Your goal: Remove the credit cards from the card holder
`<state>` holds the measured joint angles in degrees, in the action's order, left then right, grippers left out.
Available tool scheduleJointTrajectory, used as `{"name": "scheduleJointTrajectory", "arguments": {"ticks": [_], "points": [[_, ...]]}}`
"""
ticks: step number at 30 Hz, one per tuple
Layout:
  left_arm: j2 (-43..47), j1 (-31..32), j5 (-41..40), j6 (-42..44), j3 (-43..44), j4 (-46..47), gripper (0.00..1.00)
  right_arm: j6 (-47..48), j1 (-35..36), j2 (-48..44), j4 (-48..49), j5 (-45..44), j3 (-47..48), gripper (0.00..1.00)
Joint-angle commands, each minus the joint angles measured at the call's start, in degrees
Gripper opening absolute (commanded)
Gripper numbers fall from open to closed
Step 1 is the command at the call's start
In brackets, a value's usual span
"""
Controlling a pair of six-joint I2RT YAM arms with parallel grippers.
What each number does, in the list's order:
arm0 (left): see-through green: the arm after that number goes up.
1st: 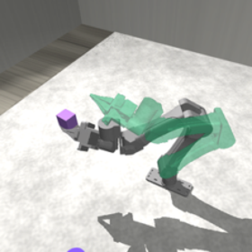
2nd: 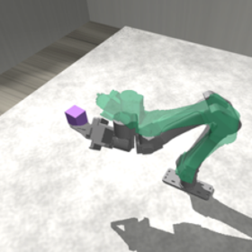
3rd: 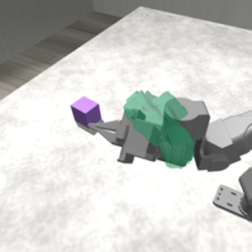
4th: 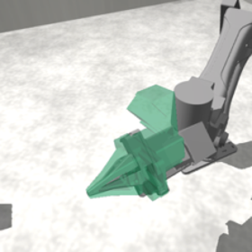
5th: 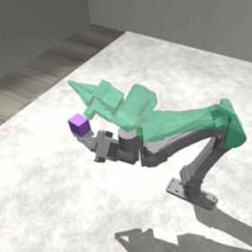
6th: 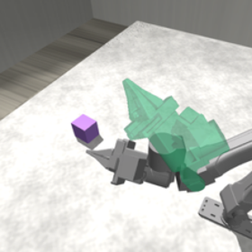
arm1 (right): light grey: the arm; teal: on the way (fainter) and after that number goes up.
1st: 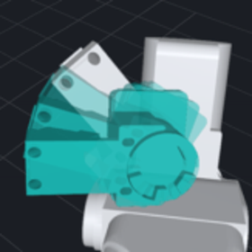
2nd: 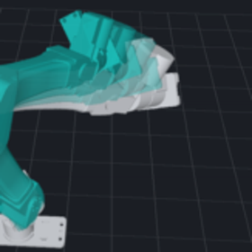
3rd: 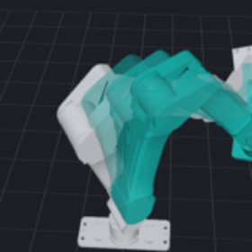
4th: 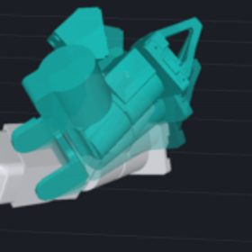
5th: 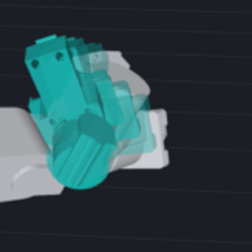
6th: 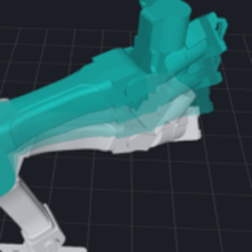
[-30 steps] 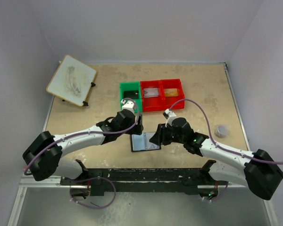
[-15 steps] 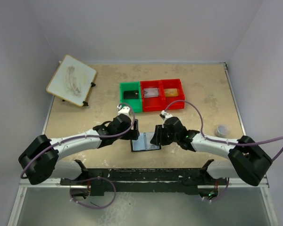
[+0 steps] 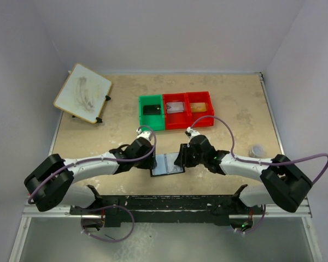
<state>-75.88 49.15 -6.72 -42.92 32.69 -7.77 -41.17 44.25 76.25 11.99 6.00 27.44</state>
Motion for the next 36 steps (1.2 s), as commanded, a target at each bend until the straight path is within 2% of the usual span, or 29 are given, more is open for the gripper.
{"name": "scheduleJointTrajectory", "arguments": {"ticks": [1,12,17,24,33,36], "points": [[-1.2,0.0,2.6,-0.9,-0.8,3.7,0.43,-0.6,0.2,0.1,0.6,0.0,0.2,0.39],[-1.2,0.1,2.3,-0.9,-1.6,4.5,0.23,-4.5,0.2,2.3,11.3,8.5,-0.3,0.40],[-0.9,0.2,2.0,-0.8,-1.4,4.4,0.21,-4.7,0.2,3.0,11.5,9.3,0.6,0.40],[-0.9,0.2,1.5,-0.5,-1.2,3.5,0.17,-4.5,0.2,-1.0,4.6,3.0,1.3,0.39],[-0.8,0.2,1.2,-0.3,-0.7,3.3,0.13,-3.8,0.2,-2.5,7.6,8.1,0.7,0.37],[-0.9,0.2,1.2,-0.3,-0.8,3.1,0.12,-3.9,0.2,-2.6,7.9,8.3,0.9,0.31]]}}
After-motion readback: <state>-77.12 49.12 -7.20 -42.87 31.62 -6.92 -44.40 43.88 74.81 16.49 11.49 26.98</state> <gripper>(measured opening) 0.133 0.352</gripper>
